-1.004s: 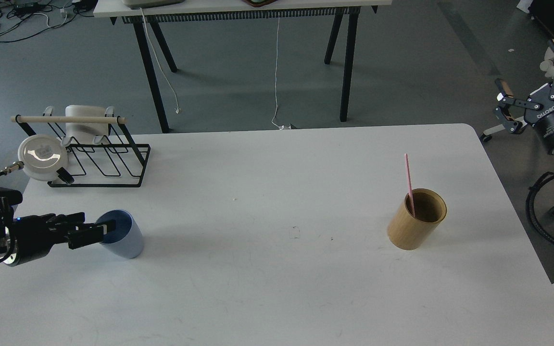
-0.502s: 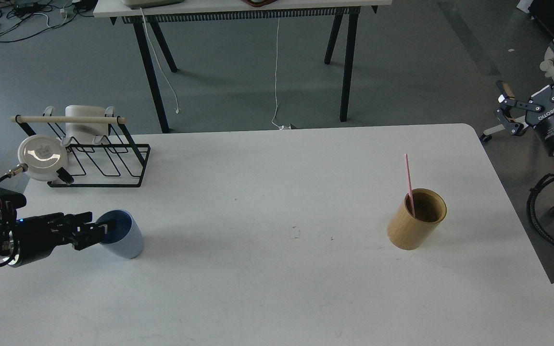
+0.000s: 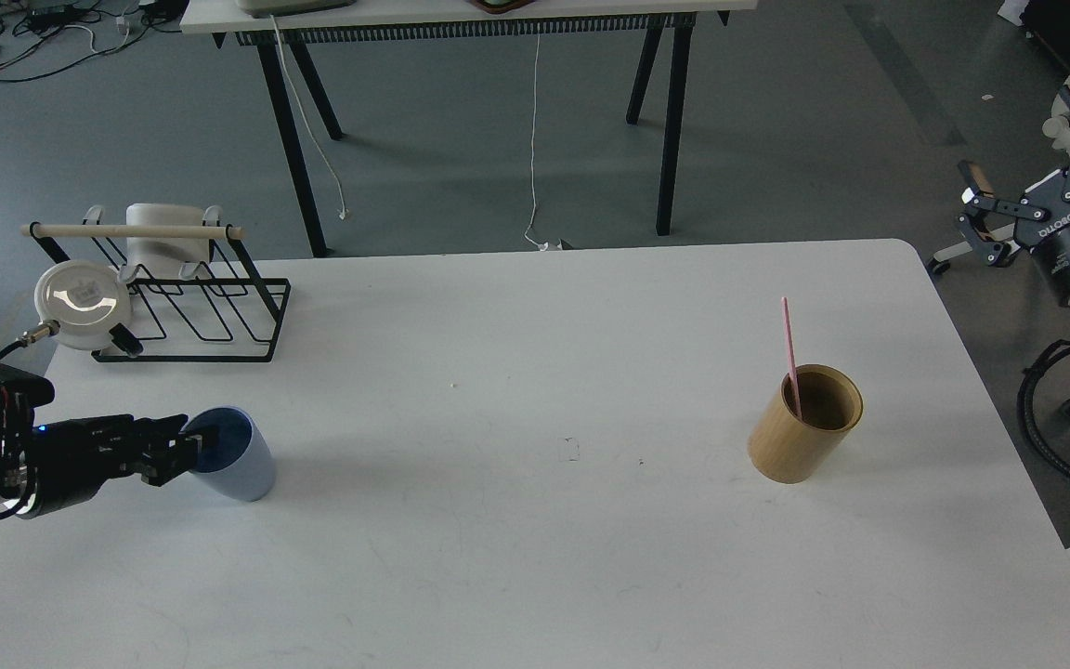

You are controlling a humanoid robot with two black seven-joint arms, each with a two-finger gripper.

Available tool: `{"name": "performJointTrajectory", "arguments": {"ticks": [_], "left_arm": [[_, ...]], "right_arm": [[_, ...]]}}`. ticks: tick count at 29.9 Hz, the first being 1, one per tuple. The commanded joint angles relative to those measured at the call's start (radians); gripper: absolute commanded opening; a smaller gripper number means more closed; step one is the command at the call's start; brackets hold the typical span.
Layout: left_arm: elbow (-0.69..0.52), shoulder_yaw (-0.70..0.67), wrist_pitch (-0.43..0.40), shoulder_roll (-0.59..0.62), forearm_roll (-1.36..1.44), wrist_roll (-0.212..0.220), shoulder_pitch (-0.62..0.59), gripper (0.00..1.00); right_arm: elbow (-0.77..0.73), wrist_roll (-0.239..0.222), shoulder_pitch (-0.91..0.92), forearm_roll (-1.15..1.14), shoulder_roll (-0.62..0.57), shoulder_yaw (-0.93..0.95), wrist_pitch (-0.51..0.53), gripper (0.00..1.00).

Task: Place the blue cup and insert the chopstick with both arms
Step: 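Lower the left gripper to the blue cup and grasp its side, then carry the blue cup with the left gripper to the table center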

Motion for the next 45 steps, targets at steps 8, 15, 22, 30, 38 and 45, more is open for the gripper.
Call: {"name": "performJointTrajectory", "arguments": {"ticks": [8,15,22,30,38,45], "left_arm": [[0.0,-0.002,0.048,0.0,0.04,0.0,0.0,0.04],[-0.017,-0.003,0.063,0.005,0.038,0.0,-0.006,0.0],[-0.145,-0.011,0.052,0.003,0.055,0.0,-0.052,0.0],[-0.255,-0.002,-0.129,-0.144,0.196,0.0,-0.29,0.01],[-0.207,0.098,-0.253,-0.372,0.348,0.0,-0.465,0.03],[-0.104,0.161,-0.252,-0.487,0.384,0.0,-0.506,0.03]], "right_arm": [[-0.001,0.0,-0.006,0.002,0.0,0.001,0.0,0.99],[-0.003,0.0,-0.006,0.005,0.002,0.015,0.0,0.99],[-0.093,0.0,0.003,0.009,0.002,0.058,0.0,0.99],[-0.274,-0.003,0.039,0.009,-0.008,0.072,0.0,0.99],[-0.35,-0.003,0.033,0.009,-0.017,0.069,0.0,0.99],[-0.36,-0.002,0.028,0.011,-0.015,0.074,0.0,0.99]]}}
